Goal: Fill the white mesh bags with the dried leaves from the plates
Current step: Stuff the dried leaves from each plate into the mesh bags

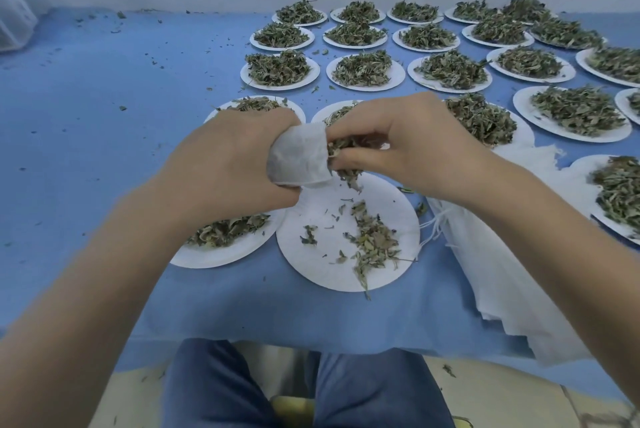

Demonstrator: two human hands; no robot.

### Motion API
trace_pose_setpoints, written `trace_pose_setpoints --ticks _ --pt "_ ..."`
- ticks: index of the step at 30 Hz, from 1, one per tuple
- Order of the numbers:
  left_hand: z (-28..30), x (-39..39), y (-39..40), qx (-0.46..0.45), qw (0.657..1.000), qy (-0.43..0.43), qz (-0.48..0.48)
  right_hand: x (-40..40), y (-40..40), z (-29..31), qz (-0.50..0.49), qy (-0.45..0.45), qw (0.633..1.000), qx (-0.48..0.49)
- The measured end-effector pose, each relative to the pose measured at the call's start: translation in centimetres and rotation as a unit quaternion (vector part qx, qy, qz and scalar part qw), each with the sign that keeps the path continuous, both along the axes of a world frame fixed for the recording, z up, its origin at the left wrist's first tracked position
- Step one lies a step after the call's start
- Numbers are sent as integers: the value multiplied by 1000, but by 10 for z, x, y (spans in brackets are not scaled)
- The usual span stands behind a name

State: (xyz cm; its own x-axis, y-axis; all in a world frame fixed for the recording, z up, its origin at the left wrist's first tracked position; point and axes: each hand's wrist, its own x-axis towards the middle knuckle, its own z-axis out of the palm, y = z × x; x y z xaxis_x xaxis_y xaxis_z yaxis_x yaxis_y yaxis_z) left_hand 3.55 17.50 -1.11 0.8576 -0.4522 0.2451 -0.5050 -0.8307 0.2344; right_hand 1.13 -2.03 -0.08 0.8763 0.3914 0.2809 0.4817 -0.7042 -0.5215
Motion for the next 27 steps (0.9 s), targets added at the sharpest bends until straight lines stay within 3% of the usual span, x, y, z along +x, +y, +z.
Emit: trace_pose_setpoints --ticks 3,6,12,17,22,27 --pt "0 -1 -2 -8 1000 3 -8 3 5 -3 -2 -20 999 -27" --pt "-1 -2 -3 -25 1000 0 -8 3 9 -5 -19 -22 999 30" --pt "-1 -3 -6 -76 997 19 -18 3 4 -7 2 121 974 194" --pt "-3 -2 -6 -91 995 29 -22 -1 -3 -6 36 175 954 242" --pt "-4 0 -8 -83 996 7 -44 0 2 -11 -10 98 974 203" --pt "-9 -2 -17 -70 996 -8 -58 3 14 -27 -52 -37 987 151"
